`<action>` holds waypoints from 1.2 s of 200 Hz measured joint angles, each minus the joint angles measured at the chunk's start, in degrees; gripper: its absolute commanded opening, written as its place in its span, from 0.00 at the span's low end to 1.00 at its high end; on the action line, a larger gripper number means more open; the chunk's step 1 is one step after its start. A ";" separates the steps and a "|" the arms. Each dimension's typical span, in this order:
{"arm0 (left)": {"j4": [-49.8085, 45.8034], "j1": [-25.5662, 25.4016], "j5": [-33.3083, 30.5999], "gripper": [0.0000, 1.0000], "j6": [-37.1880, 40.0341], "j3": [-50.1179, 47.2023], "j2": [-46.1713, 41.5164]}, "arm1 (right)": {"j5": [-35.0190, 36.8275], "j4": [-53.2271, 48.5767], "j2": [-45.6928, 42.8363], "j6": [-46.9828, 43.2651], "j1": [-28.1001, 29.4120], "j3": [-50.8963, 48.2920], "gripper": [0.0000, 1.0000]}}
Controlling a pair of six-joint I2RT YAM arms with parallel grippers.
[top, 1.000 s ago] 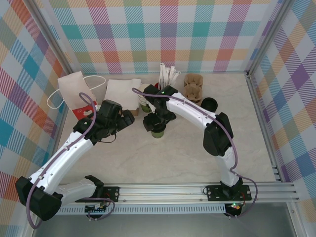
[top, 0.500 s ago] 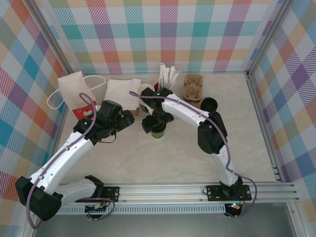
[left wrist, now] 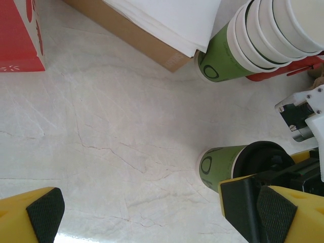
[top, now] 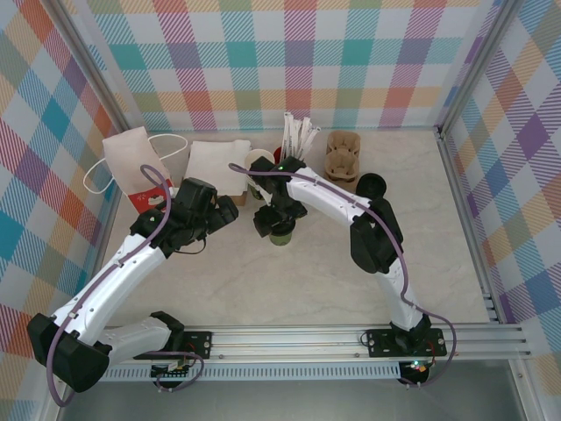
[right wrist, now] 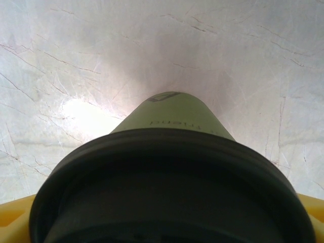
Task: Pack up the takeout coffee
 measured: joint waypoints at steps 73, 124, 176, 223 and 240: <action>-0.26 0.00 0.02 1.00 0.13 0.00 -0.09 | -0.24 0.70 -6.51 0.04 -2.10 -9.33 0.87; -0.24 0.00 0.02 1.00 0.15 0.00 -0.15 | -0.44 2.51 -15.50 -0.02 -12.09 -20.02 0.86; -0.24 0.00 0.07 1.00 0.15 0.00 -0.17 | 0.04 4.04 -19.08 -1.60 -25.46 -25.20 0.86; -0.24 0.00 0.09 1.00 0.15 0.00 -0.17 | 0.02 5.92 -19.08 -3.10 -31.71 -25.92 0.87; -0.24 0.00 0.07 1.00 0.15 0.00 -0.17 | 0.02 6.23 -19.04 -3.43 -32.46 -25.94 0.89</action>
